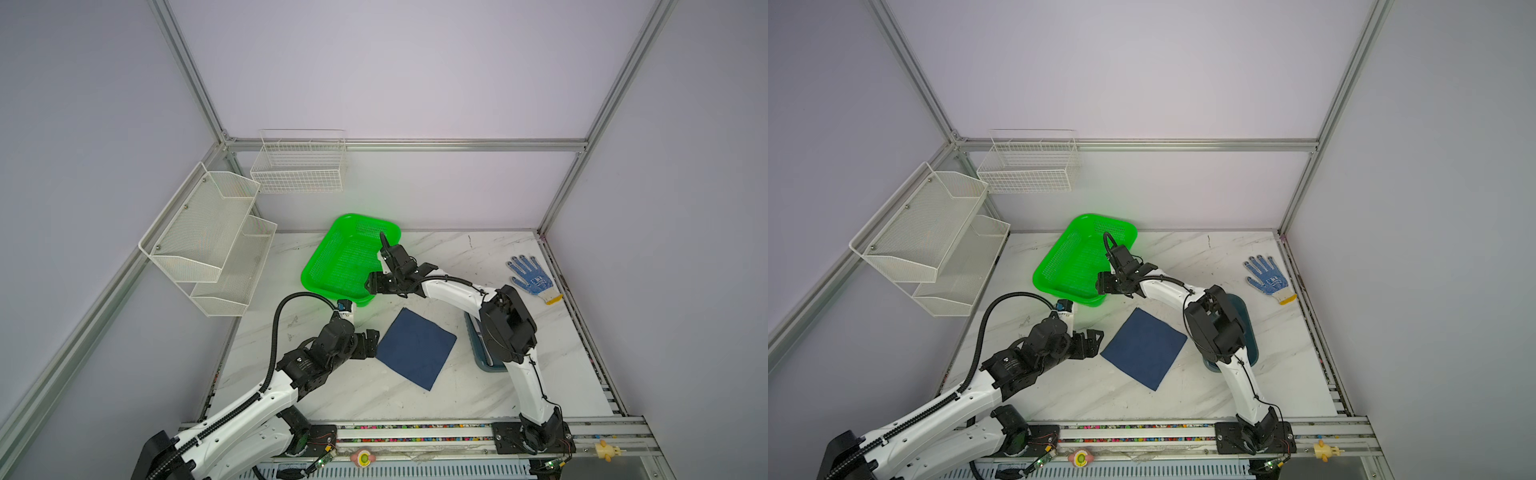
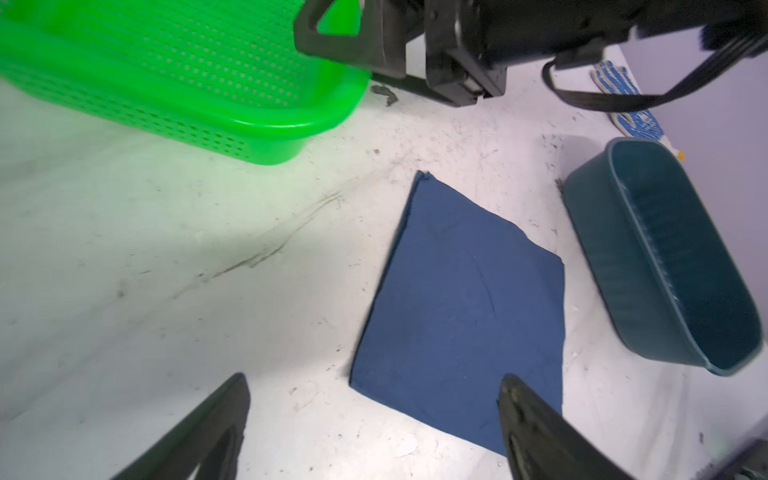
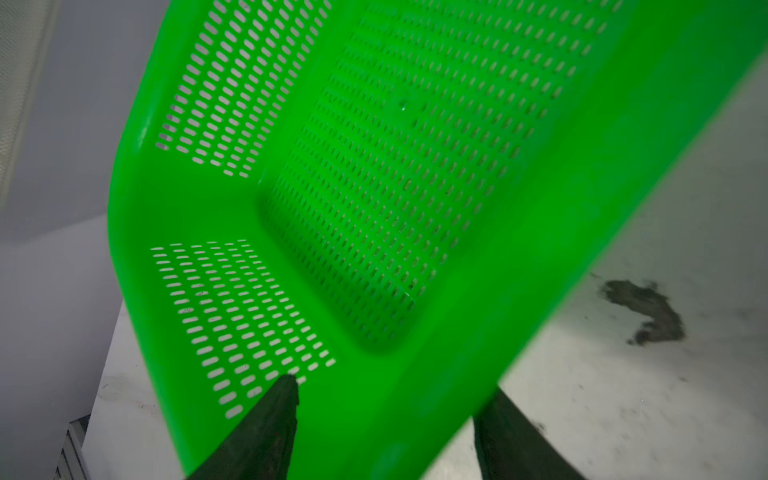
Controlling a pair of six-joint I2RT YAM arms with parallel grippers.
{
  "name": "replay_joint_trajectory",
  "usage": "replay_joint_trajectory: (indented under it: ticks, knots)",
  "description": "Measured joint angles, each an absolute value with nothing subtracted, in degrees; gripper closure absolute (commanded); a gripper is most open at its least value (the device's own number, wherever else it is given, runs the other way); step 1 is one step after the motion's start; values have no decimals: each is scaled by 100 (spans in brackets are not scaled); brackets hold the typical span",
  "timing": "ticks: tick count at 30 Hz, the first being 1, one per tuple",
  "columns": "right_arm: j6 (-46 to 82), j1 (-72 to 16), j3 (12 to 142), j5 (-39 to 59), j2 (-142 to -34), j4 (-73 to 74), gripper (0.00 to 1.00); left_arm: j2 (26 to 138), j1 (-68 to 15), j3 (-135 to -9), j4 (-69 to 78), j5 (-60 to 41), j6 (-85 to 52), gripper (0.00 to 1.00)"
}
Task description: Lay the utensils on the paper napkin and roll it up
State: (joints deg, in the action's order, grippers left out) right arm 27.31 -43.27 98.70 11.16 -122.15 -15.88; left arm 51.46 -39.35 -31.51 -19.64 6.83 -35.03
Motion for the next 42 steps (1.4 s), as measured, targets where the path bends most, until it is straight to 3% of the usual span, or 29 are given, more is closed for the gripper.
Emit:
replay_joint_trajectory:
  ticks: [4, 9, 16, 25, 38, 42]
  knots:
    - [2700, -4095, 8514, 663, -10495, -1553, 29, 5743, -3942, -3162, -1557, -62, -3371, 19]
    - [2847, -3044, 6740, 235, -8106, -1435, 29, 6866, -4091, -3310, -1286, -843, -3275, 27]
    - [2862, -1721, 5284, -169, -6156, -2224, 34, 8182, -4431, -3953, -1144, -1190, -3214, 28]
    - [2821, -1347, 4890, -458, -6508, -3000, 35, 8903, -4436, -4386, -1280, -781, -3343, 28]
    - [2626, -1125, 4917, -582, -7909, -3127, 60, 8908, -4340, -4668, -1911, -294, -2840, 21]
    - [2464, -884, 4984, -410, -8298, -3129, 61, 8305, -4322, -4668, -2121, -228, -2429, 18]
